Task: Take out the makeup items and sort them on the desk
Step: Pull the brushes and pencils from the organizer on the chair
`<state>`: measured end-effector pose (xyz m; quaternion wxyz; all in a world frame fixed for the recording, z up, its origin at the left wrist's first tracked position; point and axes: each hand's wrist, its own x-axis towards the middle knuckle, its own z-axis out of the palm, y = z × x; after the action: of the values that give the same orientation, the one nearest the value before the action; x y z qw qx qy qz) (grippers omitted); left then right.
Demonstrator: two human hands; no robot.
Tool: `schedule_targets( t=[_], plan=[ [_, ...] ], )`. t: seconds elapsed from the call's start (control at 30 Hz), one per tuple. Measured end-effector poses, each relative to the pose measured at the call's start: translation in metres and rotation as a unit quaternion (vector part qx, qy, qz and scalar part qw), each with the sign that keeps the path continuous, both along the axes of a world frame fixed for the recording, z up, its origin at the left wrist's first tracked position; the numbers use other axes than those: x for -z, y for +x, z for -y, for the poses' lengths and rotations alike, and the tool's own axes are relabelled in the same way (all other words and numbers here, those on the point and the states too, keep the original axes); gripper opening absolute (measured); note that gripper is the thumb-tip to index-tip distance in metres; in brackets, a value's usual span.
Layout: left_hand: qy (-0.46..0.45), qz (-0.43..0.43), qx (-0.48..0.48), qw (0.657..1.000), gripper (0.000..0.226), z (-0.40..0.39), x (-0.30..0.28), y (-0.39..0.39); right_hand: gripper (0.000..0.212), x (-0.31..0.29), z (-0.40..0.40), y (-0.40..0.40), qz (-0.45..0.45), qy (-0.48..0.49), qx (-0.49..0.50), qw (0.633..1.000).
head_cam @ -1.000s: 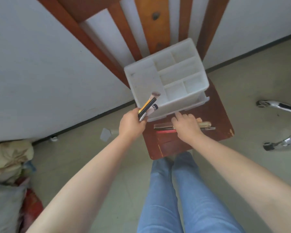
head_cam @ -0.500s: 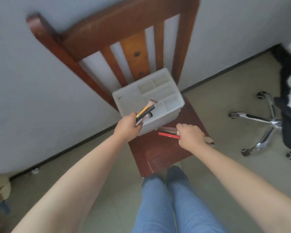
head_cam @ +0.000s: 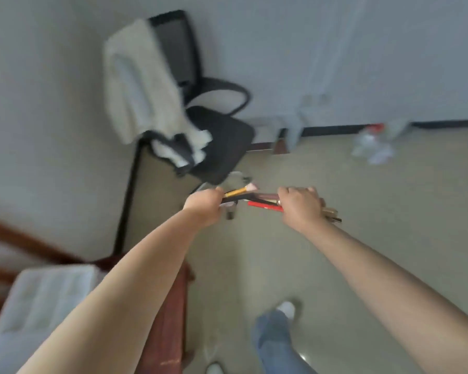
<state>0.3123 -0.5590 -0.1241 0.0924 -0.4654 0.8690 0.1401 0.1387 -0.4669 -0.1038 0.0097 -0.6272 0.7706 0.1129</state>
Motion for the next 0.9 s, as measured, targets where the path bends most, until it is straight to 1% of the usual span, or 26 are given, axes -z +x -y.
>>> schedule_targets(
  t=[0.07, 0.17, 0.27, 0.37, 0.47, 0.57, 0.67, 0.77, 0.83, 0.9],
  plan=[
    [-0.016, -0.007, 0.100, 0.995, 0.027, -0.020, -0.019, -0.078, 0.034, -0.019, -0.049, -0.058, -0.015, -0.015, 0.071, 0.997],
    [-0.039, -0.022, 0.233, 0.971, 0.027, -0.071, -0.044, -0.199, 0.035, -0.040, -0.130, -0.140, -0.032, -0.030, 0.176, 0.983],
    [-0.062, -0.025, 0.358, 0.931, 0.027, -0.139, -0.064, -0.317, 0.034, -0.054, -0.218, -0.219, -0.048, -0.042, 0.280, 0.958],
    [-0.077, -0.044, 0.444, 0.892, 0.028, -0.218, -0.076, -0.434, 0.034, -0.066, -0.310, -0.300, -0.058, -0.040, 0.379, 0.923],
    [-0.094, -0.052, 0.532, 0.840, 0.030, -0.305, -0.089, -0.535, 0.035, -0.080, -0.398, -0.370, -0.062, -0.042, 0.458, 0.886],
    [-0.125, -0.065, 0.599, 0.788, 0.030, -0.383, -0.110, -0.618, 0.034, -0.104, -0.475, -0.430, -0.078, -0.045, 0.521, 0.849],
    [-0.161, -0.074, 0.647, 0.741, 0.029, -0.442, -0.127, -0.691, 0.033, -0.123, -0.532, -0.481, -0.082, -0.042, 0.571, 0.816],
    [-0.193, -0.077, 0.679, 0.704, 0.029, -0.489, -0.142, -0.771, 0.033, -0.133, -0.575, -0.540, -0.080, -0.047, 0.611, 0.786],
    [-0.210, -0.086, 0.693, 0.684, 0.029, -0.514, -0.153, -0.829, 0.034, -0.143, -0.598, -0.591, -0.087, -0.047, 0.628, 0.772],
    [-0.224, -0.096, 0.703, 0.668, 0.029, -0.534, -0.165, -0.890, 0.035, -0.157, -0.617, -0.646, -0.093, -0.054, 0.652, 0.751]
  ],
)
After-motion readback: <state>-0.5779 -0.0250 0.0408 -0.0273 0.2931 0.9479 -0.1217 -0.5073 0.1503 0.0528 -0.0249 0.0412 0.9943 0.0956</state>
